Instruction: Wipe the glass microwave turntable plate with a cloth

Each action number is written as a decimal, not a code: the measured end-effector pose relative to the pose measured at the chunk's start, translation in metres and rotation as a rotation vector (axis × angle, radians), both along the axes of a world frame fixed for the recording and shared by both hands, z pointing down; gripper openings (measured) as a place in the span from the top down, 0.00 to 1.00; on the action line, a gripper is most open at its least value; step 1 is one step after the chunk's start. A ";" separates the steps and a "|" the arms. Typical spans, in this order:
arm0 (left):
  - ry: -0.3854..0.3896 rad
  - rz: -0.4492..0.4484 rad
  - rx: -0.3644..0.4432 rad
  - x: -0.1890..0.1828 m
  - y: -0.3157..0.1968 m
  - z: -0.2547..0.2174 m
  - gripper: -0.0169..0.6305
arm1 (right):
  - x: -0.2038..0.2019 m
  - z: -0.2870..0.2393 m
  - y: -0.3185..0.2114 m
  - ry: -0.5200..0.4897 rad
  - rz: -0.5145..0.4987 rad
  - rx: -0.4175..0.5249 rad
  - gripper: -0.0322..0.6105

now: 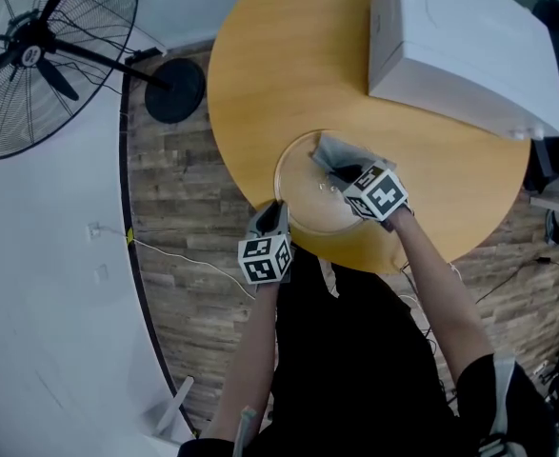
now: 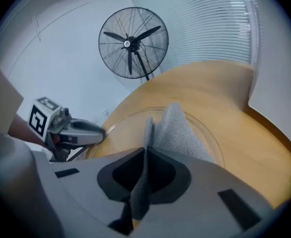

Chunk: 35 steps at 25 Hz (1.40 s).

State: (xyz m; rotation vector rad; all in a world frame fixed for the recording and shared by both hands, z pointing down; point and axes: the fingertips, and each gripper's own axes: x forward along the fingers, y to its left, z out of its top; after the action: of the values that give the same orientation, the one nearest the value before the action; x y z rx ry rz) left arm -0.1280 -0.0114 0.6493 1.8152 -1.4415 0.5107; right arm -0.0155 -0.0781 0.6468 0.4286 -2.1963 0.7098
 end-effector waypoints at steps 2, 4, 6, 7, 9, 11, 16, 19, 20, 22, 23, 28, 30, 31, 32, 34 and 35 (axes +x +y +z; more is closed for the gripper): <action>-0.005 -0.002 0.005 0.000 0.000 0.000 0.90 | 0.000 -0.001 -0.019 0.007 0.064 0.015 0.91; -0.007 -0.004 0.007 0.000 0.000 -0.001 0.90 | -0.004 -0.001 -0.032 0.015 0.096 0.030 0.91; -0.004 -0.007 0.009 0.000 0.000 -0.001 0.90 | -0.012 -0.002 -0.038 0.018 0.107 0.034 0.91; -0.004 -0.009 0.010 0.000 0.000 -0.001 0.90 | -0.016 -0.001 -0.039 0.019 0.111 0.035 0.91; -0.003 -0.010 0.013 0.000 0.000 0.000 0.90 | -0.026 -0.001 -0.039 0.020 0.113 0.034 0.91; -0.001 -0.010 0.014 0.000 0.000 0.000 0.90 | -0.039 0.000 -0.035 0.017 0.099 0.030 0.91; 0.001 -0.011 0.012 0.000 0.000 -0.001 0.90 | -0.076 0.001 0.002 0.016 -0.050 0.028 0.91; 0.004 -0.018 0.011 -0.001 0.000 -0.001 0.90 | -0.088 0.003 0.034 0.015 -0.160 0.028 0.91; 0.007 -0.021 0.010 -0.001 0.000 -0.001 0.90 | -0.088 0.003 0.042 0.012 -0.178 0.028 0.91; 0.013 -0.026 0.008 -0.001 0.000 -0.001 0.90 | -0.084 0.003 0.058 0.010 -0.201 0.024 0.91; 0.013 -0.028 0.007 -0.002 0.000 -0.001 0.90 | -0.080 0.003 0.066 0.011 -0.212 0.020 0.91; 0.008 -0.028 0.009 -0.002 0.000 -0.001 0.90 | -0.059 0.004 0.102 0.012 -0.268 -0.007 0.91; 0.007 -0.027 0.012 -0.002 0.000 -0.001 0.90 | -0.052 0.005 0.110 0.006 -0.275 -0.025 0.91; 0.006 -0.027 0.014 -0.002 0.000 -0.001 0.90 | -0.048 0.005 0.113 0.004 -0.277 -0.035 0.91; 0.005 -0.027 0.016 -0.002 0.000 -0.001 0.90 | -0.044 0.006 0.115 0.004 -0.280 -0.045 0.91; 0.001 -0.027 0.017 -0.001 0.000 -0.001 0.90 | -0.036 0.005 0.115 0.003 -0.288 -0.072 0.91; 0.000 -0.027 0.018 -0.001 0.000 -0.001 0.90 | -0.033 0.005 0.113 0.000 -0.290 -0.084 0.91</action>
State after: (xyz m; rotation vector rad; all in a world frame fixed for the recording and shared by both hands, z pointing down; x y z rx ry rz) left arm -0.1287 -0.0112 0.6488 1.8068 -1.4733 0.4862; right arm -0.0485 0.0353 0.6517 0.0636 -2.1596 0.6387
